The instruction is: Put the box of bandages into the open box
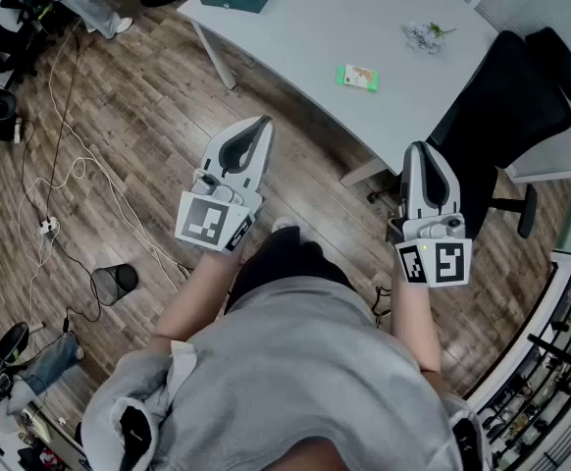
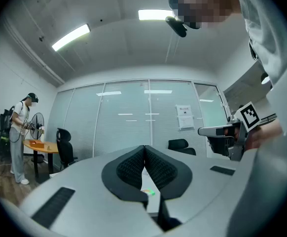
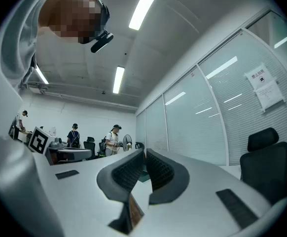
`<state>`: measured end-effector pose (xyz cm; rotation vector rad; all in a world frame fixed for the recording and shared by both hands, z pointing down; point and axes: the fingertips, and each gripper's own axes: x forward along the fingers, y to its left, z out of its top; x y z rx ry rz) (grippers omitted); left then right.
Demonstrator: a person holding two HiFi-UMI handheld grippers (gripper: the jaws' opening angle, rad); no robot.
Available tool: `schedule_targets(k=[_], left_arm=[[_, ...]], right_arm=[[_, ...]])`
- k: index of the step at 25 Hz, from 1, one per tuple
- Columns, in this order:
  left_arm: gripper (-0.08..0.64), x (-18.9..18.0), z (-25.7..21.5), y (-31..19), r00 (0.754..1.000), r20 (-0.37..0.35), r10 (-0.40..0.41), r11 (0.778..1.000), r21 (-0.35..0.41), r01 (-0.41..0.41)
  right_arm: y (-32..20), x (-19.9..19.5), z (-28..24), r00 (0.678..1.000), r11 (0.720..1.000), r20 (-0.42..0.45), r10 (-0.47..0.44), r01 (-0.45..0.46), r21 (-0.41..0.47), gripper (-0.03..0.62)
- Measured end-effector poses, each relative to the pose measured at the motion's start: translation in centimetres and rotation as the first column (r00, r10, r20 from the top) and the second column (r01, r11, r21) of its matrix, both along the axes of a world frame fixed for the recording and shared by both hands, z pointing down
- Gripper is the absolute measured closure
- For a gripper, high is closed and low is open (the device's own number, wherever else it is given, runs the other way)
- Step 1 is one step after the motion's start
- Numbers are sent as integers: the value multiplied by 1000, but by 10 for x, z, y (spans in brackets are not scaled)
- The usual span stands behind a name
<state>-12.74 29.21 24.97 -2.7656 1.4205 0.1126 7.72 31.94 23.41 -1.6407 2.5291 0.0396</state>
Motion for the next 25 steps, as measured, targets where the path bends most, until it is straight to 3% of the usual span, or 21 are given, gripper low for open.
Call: schedule_targets(k=[10,16,25], left_arm=[[540,9,4,19,1000,7,-11,1000,-17,11],[540,-8,2,-7,1000,3,-11,1000,-20,11],[540,-26,2,-61,998,-4,61,998,-27,-61]], right_arm=[[15,13,-3,997,999,71,-18,16,27,535],[-11,-2,-8,997,999,73,-17,14,42,535],[-59,-19,-15,994,997,98,48,-53,51,535]])
